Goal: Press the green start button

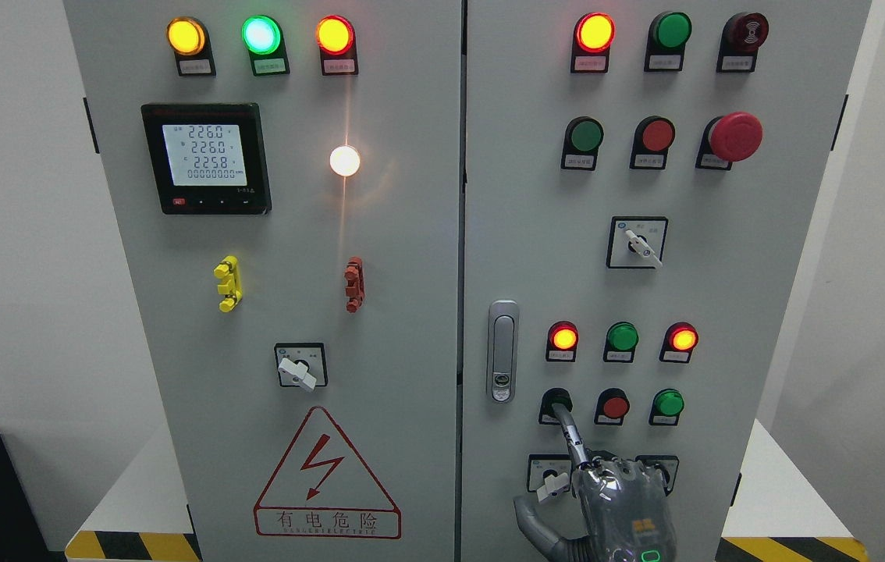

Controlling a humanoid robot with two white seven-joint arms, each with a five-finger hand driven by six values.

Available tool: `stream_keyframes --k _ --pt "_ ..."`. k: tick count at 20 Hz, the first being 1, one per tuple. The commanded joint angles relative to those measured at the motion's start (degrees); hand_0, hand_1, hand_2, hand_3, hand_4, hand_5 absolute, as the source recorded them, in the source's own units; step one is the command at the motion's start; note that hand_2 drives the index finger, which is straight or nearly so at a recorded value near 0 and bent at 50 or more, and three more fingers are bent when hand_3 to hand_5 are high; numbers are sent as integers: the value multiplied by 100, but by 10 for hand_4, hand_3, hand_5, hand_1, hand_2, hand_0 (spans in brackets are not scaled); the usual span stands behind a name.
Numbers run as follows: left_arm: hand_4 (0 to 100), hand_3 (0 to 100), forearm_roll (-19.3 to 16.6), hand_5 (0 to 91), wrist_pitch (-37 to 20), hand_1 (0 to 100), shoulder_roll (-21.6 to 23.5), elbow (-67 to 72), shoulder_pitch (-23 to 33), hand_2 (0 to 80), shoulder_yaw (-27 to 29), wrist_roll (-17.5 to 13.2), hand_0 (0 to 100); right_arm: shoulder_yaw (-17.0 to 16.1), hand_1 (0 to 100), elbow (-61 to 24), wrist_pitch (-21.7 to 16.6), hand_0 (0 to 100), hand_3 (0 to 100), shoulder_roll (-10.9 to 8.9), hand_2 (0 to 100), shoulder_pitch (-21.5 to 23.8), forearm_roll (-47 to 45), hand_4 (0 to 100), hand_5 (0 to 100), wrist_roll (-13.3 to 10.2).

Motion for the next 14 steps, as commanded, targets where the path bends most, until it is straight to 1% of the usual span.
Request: stream_keyframes --k 1,10,14 --pt "0 0 0 0 -3 556 0 -158 0 0 0 -10 120 12 321 -19 -6 237 840 0 0 -10 -30 890 1000 10" --pt "0 0 0 0 -3 556 0 -158 0 0 0 -19 120 38 330 -265 -59 248 843 44 0 43 -74 890 1000 10" --pt "0 0 0 0 -3 556 0 -158 0 0 0 -19 120 65 332 -415 -68 254 844 44 0 148 -74 890 1000 10"
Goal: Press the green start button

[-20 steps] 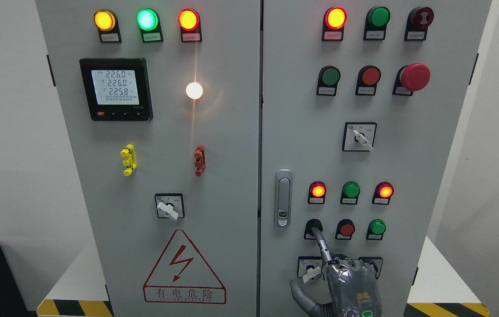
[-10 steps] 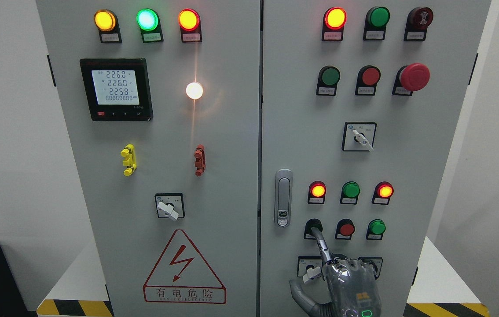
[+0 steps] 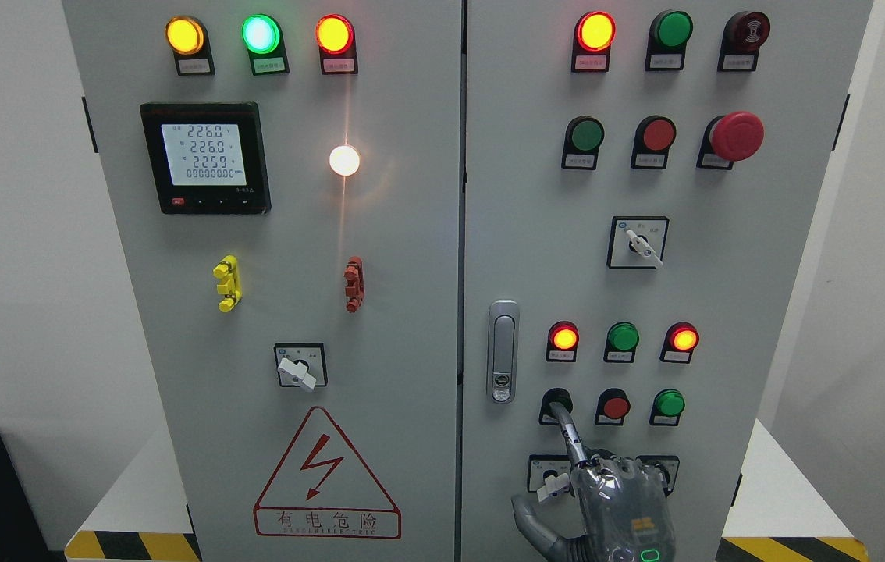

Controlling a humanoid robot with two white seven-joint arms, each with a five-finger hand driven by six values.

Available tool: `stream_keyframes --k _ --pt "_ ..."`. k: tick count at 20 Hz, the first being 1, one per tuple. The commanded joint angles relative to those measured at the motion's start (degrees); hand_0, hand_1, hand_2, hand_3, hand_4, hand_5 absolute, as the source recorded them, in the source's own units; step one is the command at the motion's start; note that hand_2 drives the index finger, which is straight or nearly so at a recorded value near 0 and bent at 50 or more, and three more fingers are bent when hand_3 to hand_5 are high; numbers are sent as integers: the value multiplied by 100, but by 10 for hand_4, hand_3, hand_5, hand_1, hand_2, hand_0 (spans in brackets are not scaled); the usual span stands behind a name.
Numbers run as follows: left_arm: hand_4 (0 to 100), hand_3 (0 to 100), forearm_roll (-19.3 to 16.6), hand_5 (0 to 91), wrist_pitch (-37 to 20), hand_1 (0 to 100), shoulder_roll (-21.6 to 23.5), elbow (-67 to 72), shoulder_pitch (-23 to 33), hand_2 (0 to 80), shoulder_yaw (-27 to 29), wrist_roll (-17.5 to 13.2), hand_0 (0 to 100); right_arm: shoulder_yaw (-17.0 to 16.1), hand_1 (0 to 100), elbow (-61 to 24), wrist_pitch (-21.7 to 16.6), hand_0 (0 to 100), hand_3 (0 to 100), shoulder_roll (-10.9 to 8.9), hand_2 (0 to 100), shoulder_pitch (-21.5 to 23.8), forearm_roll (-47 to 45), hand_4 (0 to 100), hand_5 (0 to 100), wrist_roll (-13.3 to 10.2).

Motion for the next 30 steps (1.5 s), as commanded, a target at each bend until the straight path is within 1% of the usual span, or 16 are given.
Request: stream_keyframes --k 1,6,7,8,9,11,16,19,22,23,24,25,26,27,29,30 --pt "0 0 0 0 -3 556 0 -158 0 0 0 -7 120 41 335 -296 -10 257 844 21 0 125 -17 890 1000 -71" --pt "0 0 0 0 -3 556 0 -158 0 0 0 -6 120 41 349 -586 -54 276 848 21 0 336 -191 889 1000 -62" --pt "0 0 0 0 -3 556 0 -158 0 0 0 2 120 41 354 -648 -54 286 848 30 0 389 -340 887 1000 -45" --pt "0 0 0 0 -3 556 0 -158 0 0 0 -6 120 50 360 -735 -54 302 845 30 0 450 -464 881 1000 25" --pt "0 0 0 0 -3 556 0 -158 0 0 0 -7 120 59 373 -823 -54 333 830 21 0 503 -569 865 1000 61" --pt "0 0 0 0 -3 556 0 -158 0 0 0 2 120 138 382 -981 -46 361 804 21 0 617 -789 842 1000 78" --pt "0 0 0 0 -3 556 0 -158 0 0 0 2 120 147 374 -1350 -11 424 766 21 0 968 -1491 797 986 105" --pt "0 0 0 0 -3 556 0 -158 0 0 0 -6 120 138 377 -1641 -2 440 739 13 0 1259 -1835 772 945 254" --pt "0 0 0 0 -3 556 0 -158 0 0 0 -7 120 129 383 -1852 33 422 711 4 0 1470 -2352 745 908 272" --pt "0 0 0 0 -3 556 0 -158 0 0 0 2 120 120 379 -1887 34 391 655 4 0 1514 -2598 707 841 315" --pt "0 0 0 0 -3 556 0 -158 0 0 0 -6 120 103 381 -1922 34 356 634 4 0 1558 -2836 687 809 351" --pt "0 0 0 0 -3 556 0 -158 0 0 0 -7 120 94 378 -1931 51 319 599 4 0 1602 -3056 645 749 386" --pt "0 0 0 0 -3 556 0 -158 0 0 0 2 120 85 383 -1984 69 275 591 -5 0 1628 -3232 640 742 395" --pt "0 0 0 0 -3 556 0 -158 0 0 0 2 120 85 368 -2028 77 202 519 -5 0 1672 -3381 566 649 421" --pt "0 0 0 0 -3 556 0 -158 0 0 0 2 120 76 372 -2072 86 158 488 -14 0 1743 -3733 531 618 456" --pt "0 0 0 0 -3 556 0 -158 0 0 0 2 120 68 363 -2124 95 121 400 -14 0 1769 -3917 449 537 465"
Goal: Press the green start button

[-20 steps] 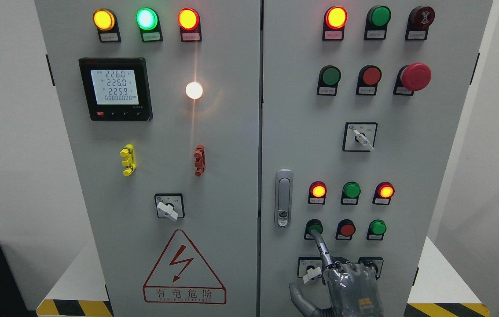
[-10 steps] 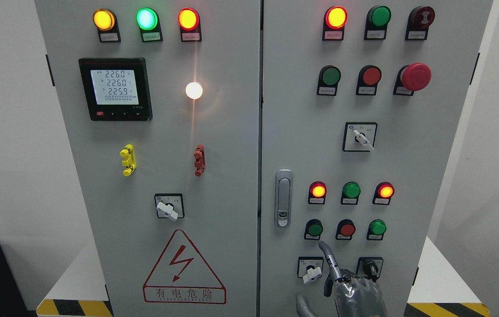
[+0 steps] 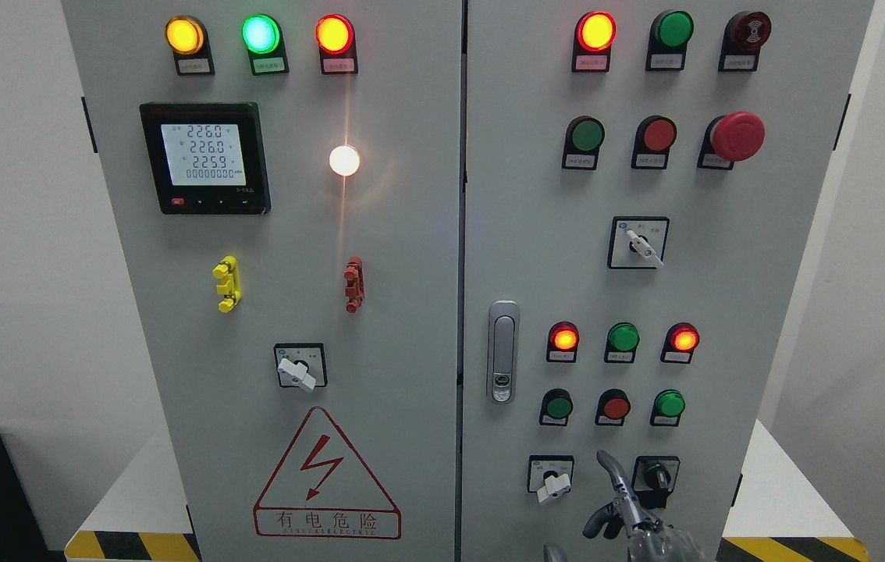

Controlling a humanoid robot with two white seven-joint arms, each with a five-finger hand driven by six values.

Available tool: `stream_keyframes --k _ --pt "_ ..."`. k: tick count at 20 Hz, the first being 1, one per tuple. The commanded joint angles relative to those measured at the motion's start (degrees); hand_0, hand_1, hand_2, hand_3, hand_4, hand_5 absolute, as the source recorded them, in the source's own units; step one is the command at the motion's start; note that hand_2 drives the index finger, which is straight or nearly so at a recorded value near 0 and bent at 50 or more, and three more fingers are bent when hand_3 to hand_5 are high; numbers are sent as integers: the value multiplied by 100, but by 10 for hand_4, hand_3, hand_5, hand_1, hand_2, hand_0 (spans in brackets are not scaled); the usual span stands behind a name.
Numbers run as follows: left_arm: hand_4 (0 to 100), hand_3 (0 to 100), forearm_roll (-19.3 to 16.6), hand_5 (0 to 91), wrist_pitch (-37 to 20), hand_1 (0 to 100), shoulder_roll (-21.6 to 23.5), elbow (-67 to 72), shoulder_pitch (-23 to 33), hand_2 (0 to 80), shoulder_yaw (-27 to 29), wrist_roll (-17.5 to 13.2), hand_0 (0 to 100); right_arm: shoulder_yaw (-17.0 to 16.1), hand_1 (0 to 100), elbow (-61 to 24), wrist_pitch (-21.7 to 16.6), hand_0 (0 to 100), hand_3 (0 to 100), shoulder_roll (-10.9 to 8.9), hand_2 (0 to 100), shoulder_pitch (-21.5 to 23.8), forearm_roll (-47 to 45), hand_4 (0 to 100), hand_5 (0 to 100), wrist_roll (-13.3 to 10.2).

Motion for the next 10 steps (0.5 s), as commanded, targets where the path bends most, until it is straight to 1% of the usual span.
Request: stream_keyframes --k 1,2,3,4,5,6,7,8,9,10 --pt "0 0 0 0 -3 556 0 -158 0 0 0 -5 120 -64 359 -586 19 103 394 -20 0 287 -1114 439 511 58" --pt "0 0 0 0 -3 556 0 -158 0 0 0 3 120 -64 351 -613 27 54 321 -28 0 322 -1316 358 446 136" --pt "0 0 0 0 -3 556 0 -158 0 0 0 3 120 -73 345 -648 45 4 285 -28 0 366 -1527 312 383 276" --pt "0 0 0 0 -3 556 0 -158 0 0 0 3 120 -82 336 -683 54 0 260 -28 0 401 -1729 285 353 382" --pt "0 0 0 0 -3 556 0 -158 0 0 0 3 120 -91 317 -701 80 0 208 -28 0 428 -1931 218 258 453" --pt "0 0 0 0 -3 556 0 -158 0 0 0 -5 120 -91 288 -727 98 0 181 -28 0 428 -2125 169 182 541" --pt "0 0 0 0 -3 556 0 -158 0 0 0 3 120 -91 266 -736 124 0 166 -28 0 428 -2309 148 153 602" --pt "0 0 0 0 -3 556 0 -158 0 0 0 -5 120 -91 223 -745 176 0 126 -28 0 428 -2529 99 73 699" --pt "0 0 0 0 -3 556 0 -158 0 0 0 -5 120 -91 199 -788 220 0 108 -28 0 437 -2740 75 46 778" --pt "0 0 0 0 -3 556 0 -158 0 0 0 3 120 -99 150 -798 238 0 70 -28 0 428 -2951 37 0 840"
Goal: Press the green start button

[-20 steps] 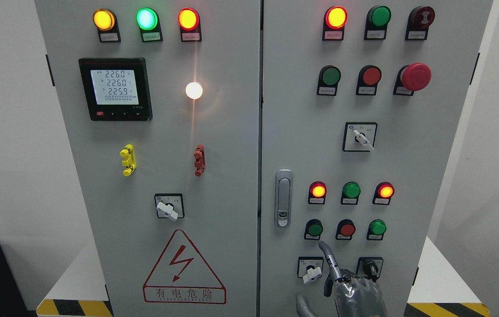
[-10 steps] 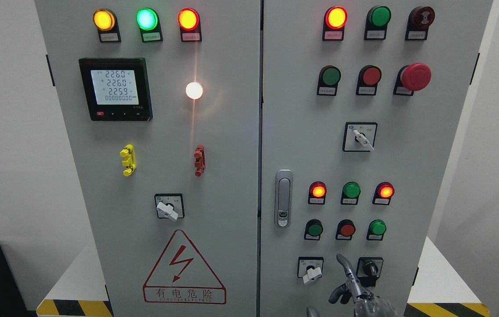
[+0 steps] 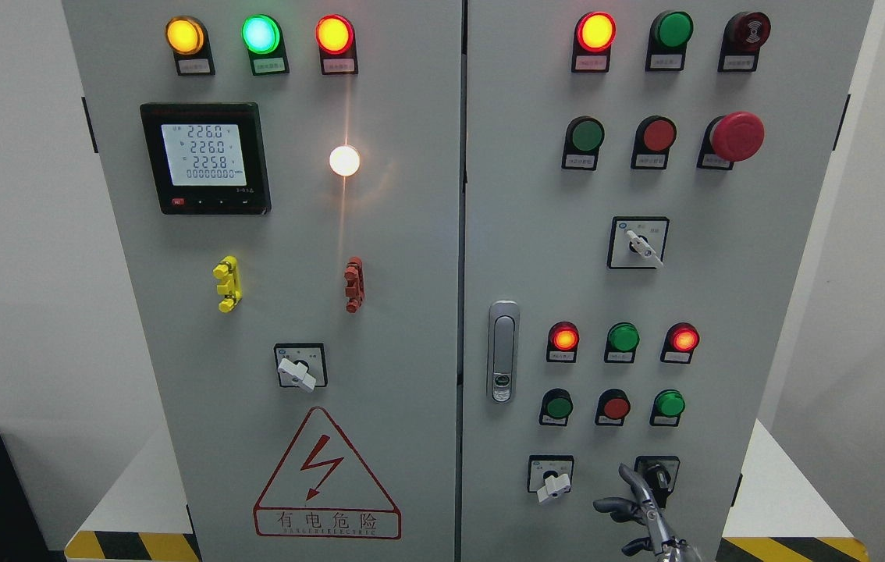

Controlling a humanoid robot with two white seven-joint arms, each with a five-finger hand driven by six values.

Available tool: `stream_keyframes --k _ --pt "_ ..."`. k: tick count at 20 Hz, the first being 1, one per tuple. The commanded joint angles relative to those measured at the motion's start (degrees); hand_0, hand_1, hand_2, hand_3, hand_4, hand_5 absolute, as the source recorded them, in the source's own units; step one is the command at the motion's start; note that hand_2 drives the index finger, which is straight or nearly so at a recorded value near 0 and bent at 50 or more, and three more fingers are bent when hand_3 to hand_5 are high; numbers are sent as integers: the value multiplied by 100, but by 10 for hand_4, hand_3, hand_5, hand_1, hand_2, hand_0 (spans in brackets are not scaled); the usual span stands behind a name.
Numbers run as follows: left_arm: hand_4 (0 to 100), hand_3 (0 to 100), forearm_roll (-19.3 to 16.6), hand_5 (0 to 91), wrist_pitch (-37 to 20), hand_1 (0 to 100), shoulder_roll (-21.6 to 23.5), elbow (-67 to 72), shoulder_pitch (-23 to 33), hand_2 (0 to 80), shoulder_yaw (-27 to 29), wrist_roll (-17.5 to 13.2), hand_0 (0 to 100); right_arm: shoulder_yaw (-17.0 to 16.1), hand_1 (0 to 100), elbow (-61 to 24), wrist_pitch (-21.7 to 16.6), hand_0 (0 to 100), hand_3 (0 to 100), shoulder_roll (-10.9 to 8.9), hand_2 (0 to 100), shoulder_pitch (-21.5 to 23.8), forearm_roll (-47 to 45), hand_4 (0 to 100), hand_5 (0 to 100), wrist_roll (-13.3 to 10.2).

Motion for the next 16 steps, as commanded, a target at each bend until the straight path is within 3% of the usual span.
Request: stream_keyframes --k 1,6,16 --pt "0 0 0 0 -2 556 0 -158 0 0 0 1 120 -58 124 -372 73 0 47 -13 0 86 -1265 7 0 249" --pt "0 0 0 0 -2 556 0 -158 0 0 0 -8 120 -67 0 -381 81 0 0 -13 0 86 -1636 0 0 338" --pt "0 0 0 0 -2 556 0 -158 0 0 0 -8 120 -67 0 -381 169 0 0 -13 0 86 -1909 0 0 364"
